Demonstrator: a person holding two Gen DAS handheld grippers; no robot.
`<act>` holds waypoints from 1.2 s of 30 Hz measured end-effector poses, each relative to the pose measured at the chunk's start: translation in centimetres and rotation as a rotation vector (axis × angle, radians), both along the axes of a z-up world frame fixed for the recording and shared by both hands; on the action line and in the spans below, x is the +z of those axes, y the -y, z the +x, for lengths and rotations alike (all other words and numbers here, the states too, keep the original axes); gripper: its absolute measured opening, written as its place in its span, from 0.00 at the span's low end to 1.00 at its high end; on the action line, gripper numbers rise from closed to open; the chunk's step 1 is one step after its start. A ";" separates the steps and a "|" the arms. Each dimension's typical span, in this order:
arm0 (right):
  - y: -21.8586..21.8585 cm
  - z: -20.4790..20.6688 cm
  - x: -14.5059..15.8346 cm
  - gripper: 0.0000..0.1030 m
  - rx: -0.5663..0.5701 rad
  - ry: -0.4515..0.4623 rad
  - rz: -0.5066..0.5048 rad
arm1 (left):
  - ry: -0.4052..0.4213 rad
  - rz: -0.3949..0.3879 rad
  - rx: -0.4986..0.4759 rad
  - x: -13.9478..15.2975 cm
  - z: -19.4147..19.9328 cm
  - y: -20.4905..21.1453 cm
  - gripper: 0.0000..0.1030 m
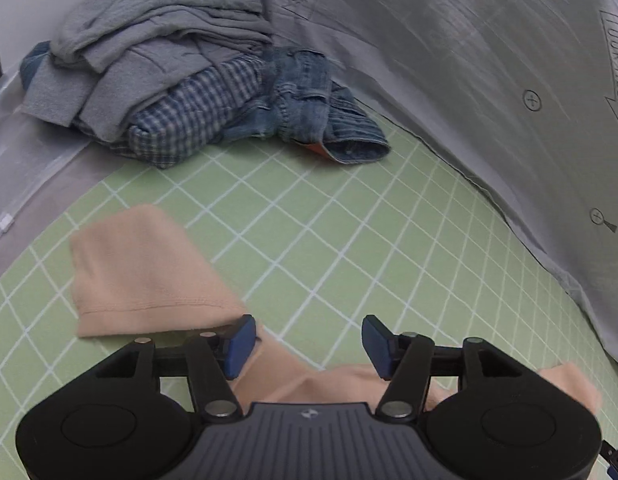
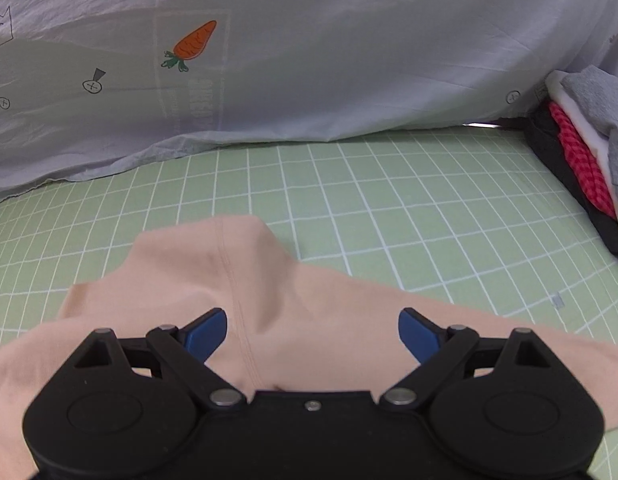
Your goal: Fold clothes
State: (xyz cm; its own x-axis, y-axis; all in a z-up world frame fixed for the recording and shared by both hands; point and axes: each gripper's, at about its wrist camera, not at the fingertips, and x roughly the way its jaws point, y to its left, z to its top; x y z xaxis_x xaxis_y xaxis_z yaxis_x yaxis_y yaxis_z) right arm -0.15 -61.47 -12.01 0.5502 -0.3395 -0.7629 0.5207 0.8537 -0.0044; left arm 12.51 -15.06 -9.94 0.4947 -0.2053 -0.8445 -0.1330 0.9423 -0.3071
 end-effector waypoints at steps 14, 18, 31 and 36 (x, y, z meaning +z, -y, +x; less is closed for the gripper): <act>1.2 4.6 -1.8 0.07 0.101 -0.003 0.105 | -0.067 -0.004 -0.174 -2.2 -0.8 6.9 0.07; 1.3 0.2 0.9 0.06 0.070 0.084 0.121 | -0.033 -0.003 -0.181 -0.7 -2.4 6.7 0.07; -0.6 -16.8 -1.3 0.06 -0.059 -0.029 0.216 | -0.108 0.080 -0.238 -2.0 -13.7 5.1 0.08; -0.8 -18.3 -1.2 0.26 -0.036 -0.045 0.196 | -0.097 0.072 -0.205 -1.6 -15.8 4.6 0.15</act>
